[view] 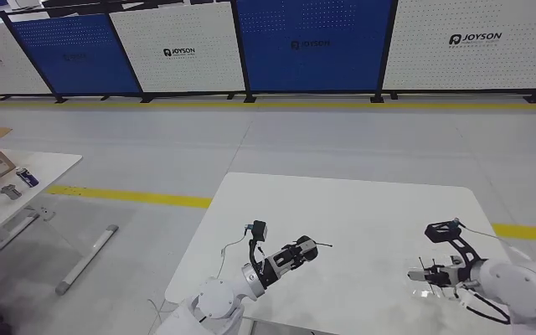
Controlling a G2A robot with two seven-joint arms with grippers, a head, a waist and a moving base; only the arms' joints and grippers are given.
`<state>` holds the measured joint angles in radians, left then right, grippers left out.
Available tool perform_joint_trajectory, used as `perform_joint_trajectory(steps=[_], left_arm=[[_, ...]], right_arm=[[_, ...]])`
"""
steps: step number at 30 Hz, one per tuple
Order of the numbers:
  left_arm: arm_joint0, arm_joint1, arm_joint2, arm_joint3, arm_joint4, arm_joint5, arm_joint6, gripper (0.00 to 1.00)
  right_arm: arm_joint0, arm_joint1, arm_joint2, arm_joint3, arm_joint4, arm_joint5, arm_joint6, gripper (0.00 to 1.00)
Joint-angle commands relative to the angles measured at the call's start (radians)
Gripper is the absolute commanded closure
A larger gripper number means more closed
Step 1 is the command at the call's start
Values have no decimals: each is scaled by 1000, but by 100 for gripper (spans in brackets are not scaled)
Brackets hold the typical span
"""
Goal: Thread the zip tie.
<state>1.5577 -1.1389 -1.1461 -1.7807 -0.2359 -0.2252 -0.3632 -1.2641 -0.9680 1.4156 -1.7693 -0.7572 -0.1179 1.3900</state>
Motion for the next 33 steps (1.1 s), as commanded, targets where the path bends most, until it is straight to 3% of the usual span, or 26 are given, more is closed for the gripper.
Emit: perform_joint_trajectory(steps=[1, 13, 19, 20, 21, 22, 26, 28, 33], left_arm=[[0, 0, 0, 0, 0, 0, 0, 100], [0, 0, 0, 0, 0, 0, 0, 100], [0, 0, 0, 0, 0, 0, 0, 100], [0, 0, 0, 0, 0, 0, 0, 100], [0, 0, 0, 0, 0, 0, 0, 100], [0, 0, 0, 0, 0, 0, 0, 100], [0, 0, 0, 0, 0, 0, 0, 100], [0, 0, 0, 0, 0, 0, 0, 100], [0, 0, 0, 0, 0, 0, 0, 100]], right_arm=[[-1, 0, 2, -1, 1, 0, 0, 0], [-4, 2, 23, -9, 44, 3, -44, 0], [60, 1, -44, 38, 40, 15, 0, 0], [70, 2, -57, 51, 40, 12, 0, 4], [80, 2, -68, 68, 42, 15, 0, 40], [91, 3, -81, 83, 44, 18, 0, 52], [139, 9, -140, 149, 54, 39, 0, 62], [154, 13, -156, 175, 64, 47, 0, 58], [166, 29, -165, 200, 77, 57, 0, 59]])
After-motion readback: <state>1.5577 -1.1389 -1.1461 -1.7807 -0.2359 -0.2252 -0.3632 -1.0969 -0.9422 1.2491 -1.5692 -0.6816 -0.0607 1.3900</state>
